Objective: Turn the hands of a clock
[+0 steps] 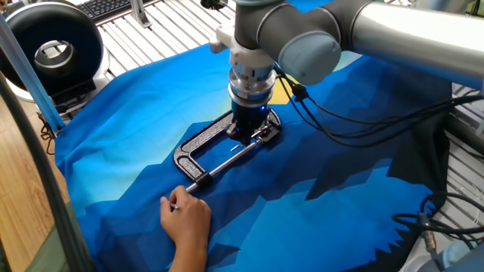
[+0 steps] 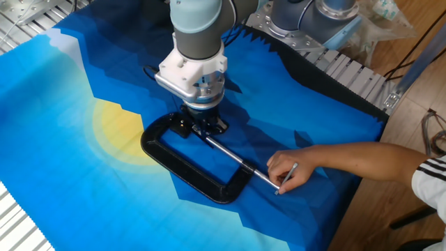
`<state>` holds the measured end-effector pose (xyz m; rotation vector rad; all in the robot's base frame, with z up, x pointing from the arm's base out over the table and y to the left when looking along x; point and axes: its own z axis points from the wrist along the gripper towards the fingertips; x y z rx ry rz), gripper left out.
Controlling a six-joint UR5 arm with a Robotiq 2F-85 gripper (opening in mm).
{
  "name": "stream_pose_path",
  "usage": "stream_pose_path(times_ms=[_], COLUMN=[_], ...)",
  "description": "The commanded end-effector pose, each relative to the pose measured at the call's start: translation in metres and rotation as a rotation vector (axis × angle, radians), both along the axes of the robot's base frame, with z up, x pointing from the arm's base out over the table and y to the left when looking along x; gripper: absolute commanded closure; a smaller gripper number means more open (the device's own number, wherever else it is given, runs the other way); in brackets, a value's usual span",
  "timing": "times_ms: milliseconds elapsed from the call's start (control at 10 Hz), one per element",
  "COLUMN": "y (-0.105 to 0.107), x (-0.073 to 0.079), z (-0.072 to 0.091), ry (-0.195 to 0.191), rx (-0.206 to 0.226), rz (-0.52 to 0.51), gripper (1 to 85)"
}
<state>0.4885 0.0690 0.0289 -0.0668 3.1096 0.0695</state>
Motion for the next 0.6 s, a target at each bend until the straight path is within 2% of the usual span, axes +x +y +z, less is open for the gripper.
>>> stream_pose_path(times_ms=[0, 500], y=[0.0078, 0.0093], x=[-0.0051, -0.0112], z=[-0.0111, -0.0139], ry=[-0.016, -0.002], rx=[0.03, 0.035], rz=[-0.017, -0.003], gripper=[84.3, 84.3])
